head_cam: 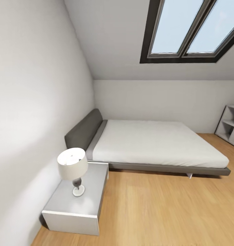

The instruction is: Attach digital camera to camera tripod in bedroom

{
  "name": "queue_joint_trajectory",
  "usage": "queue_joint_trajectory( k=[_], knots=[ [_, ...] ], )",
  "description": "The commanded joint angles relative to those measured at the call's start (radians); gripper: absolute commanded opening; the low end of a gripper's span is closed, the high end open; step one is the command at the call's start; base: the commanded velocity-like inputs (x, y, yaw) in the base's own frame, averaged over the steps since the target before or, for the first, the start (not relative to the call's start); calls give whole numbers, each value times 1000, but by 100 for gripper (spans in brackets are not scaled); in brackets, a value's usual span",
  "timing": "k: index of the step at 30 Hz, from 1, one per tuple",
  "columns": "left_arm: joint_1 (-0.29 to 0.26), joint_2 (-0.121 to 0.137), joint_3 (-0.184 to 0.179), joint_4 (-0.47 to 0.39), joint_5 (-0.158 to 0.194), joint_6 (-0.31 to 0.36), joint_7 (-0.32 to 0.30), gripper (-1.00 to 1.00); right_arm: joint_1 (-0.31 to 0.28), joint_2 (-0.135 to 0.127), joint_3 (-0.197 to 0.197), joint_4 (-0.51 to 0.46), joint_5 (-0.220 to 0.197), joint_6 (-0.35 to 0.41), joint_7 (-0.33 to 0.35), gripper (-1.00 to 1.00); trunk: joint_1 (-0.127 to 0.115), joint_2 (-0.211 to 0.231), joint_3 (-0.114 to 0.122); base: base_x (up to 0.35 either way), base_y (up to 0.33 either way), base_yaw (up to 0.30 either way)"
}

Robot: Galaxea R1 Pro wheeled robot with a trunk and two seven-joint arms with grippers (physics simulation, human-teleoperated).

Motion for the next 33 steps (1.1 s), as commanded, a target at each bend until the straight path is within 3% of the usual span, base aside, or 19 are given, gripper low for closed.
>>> queue_joint_trajectory(
  k=[1, 33],
  knots=[
    [1, 0, -1, -1, 2, -2, 0, 100, 0, 0, 0, 0, -1, -5, 1, 100, 0, 0, -1, 0, 0, -296],
    [1, 1, -1, -1, 2, -2, 0, 100, 0, -2, 3, 0, 0, -23, -7, 100, 0, 0, 15, 0, 0, -296]
  ],
)
